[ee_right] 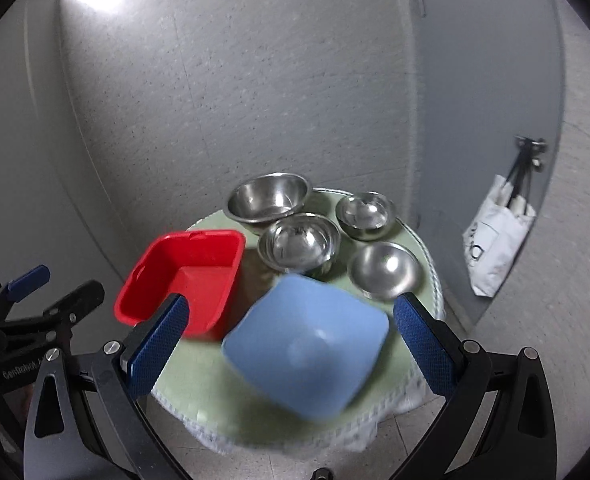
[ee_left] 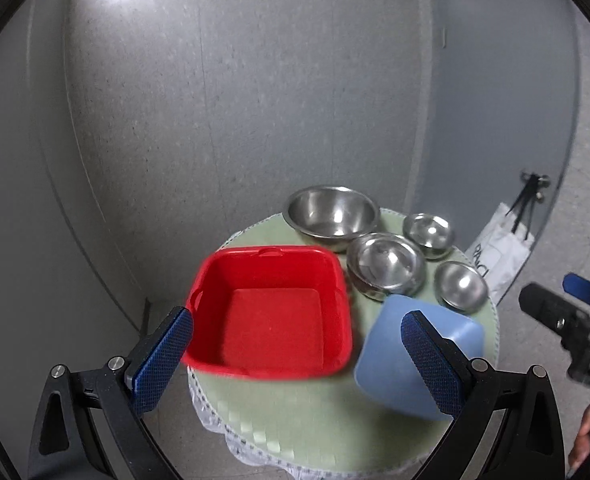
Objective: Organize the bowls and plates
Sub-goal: 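Grasp the rim of the large steel bowl with both grippers, then carry the large steel bowl into the red basin and open both grippers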
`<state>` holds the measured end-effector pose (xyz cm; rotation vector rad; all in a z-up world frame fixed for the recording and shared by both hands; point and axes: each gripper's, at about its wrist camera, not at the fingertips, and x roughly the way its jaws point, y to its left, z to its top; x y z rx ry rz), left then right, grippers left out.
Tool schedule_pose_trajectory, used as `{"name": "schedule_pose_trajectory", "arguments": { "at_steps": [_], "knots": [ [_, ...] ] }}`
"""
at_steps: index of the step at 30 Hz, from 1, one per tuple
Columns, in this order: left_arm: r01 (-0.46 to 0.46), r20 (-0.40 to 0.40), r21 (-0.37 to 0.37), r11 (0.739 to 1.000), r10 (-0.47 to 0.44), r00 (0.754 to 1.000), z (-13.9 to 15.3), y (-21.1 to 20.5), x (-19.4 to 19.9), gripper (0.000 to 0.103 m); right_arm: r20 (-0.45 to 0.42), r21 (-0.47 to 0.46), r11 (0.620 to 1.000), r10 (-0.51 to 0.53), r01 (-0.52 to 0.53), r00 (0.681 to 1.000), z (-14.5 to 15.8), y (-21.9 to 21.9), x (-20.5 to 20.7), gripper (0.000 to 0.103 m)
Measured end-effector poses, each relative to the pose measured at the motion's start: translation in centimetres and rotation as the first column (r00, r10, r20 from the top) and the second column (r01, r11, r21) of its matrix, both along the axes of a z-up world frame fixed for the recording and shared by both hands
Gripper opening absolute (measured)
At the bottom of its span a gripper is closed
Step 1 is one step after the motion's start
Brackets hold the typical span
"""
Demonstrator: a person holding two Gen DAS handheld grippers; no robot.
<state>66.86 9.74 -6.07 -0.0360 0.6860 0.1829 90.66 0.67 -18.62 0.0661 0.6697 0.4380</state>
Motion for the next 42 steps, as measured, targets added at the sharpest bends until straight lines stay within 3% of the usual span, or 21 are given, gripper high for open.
{"name": "schedule_pose_trajectory", "arguments": {
  "at_steps": [5,8,14,18,22,24,26,29,30,31,32,33,35,37,42],
  "knots": [
    [-0.009,-0.057,-0.013,1.000,0.008,0.998,-0.2,1.7,9.0,0.102,-0.080,-0.029,0.998,0.045,-0.047,0.996,-2.1,1.1,7.8,0.103],
    [-0.007,-0.070,-0.007,1.000,0.006,0.998,-0.4,4.1,14.0,0.102,-0.129,0.001,0.999,0.054,-0.054,0.990,-3.1,2.2,12.2,0.103],
    [0.054,-0.169,-0.057,0.997,-0.063,0.984,-3.2,8.7,28.6,0.102,-0.223,0.025,1.000,0.017,-0.012,0.975,-6.3,4.8,21.7,0.103],
    [0.075,-0.265,-0.092,0.993,-0.097,0.959,-6.9,12.7,39.0,0.102,-0.301,0.019,0.998,-0.046,0.054,0.952,-9.0,7.2,27.7,0.103],
    [0.072,-0.395,-0.096,0.993,-0.105,0.913,-12.3,15.4,48.3,0.096,-0.382,-0.008,0.995,-0.099,0.103,0.919,-12.5,9.0,32.6,0.102],
    [0.089,-0.442,-0.106,0.990,-0.127,0.888,-14.8,16.3,51.2,0.092,-0.426,-0.033,0.992,-0.126,0.124,0.896,-14.6,9.6,34.5,0.094],
    [0.092,-0.492,-0.130,0.987,-0.145,0.858,-17.1,16.9,53.3,0.074,-0.469,-0.059,0.987,-0.158,0.148,0.869,-16.5,9.7,35.9,0.085],
    [0.131,-0.516,-0.206,0.970,-0.222,0.828,-19.6,17.2,55.2,0.058,-0.498,-0.082,0.984,-0.176,0.156,0.849,-18.1,10.2,36.5,0.075],
    [0.143,-0.512,-0.225,0.964,-0.242,0.824,-19.9,17.4,55.5,0.053,-0.510,-0.079,0.985,-0.174,0.156,0.842,-18.5,10.3,36.6,0.063],
    [0.157,-0.506,-0.239,0.958,-0.261,0.822,-20.2,17.3,55.7,0.041,-0.520,-0.071,0.986,-0.166,0.151,0.838,-18.8,10.5,36.7,0.057],
    [0.178,-0.497,-0.255,0.951,-0.286,0.819,-20.2,17.2,55.9,0.029,-0.526,-0.065,0.988,-0.155,0.142,0.836,-19.0,10.6,37.0,0.043],
    [0.202,-0.487,-0.266,0.943,-0.312,0.816,-20.4,17.0,56.2,0.025,-0.531,-0.059,0.990,-0.141,0.129,0.835,-19.1,10.9,37.1,0.028],
    [0.226,-0.471,-0.230,0.947,-0.311,0.825,-20.3,17.0,56.1,0.019,-0.531,-0.050,0.994,-0.113,0.102,0.840,-19.1,11.4,36.9,0.017],
    [0.219,-0.444,-0.198,0.956,-0.286,0.849,-20.4,17.6,56.3,0.019,-0.504,-0.030,0.995,-0.096,0.093,0.858,-18.5,11.4,36.7,0.017],
    [0.210,-0.327,-0.230,0.950,-0.278,0.903,-17.9,20.2,53.9,0.018,-0.421,0.015,0.997,-0.057,0.070,0.905,-14.9,11.2,34.5,0.018]
  ]
}}
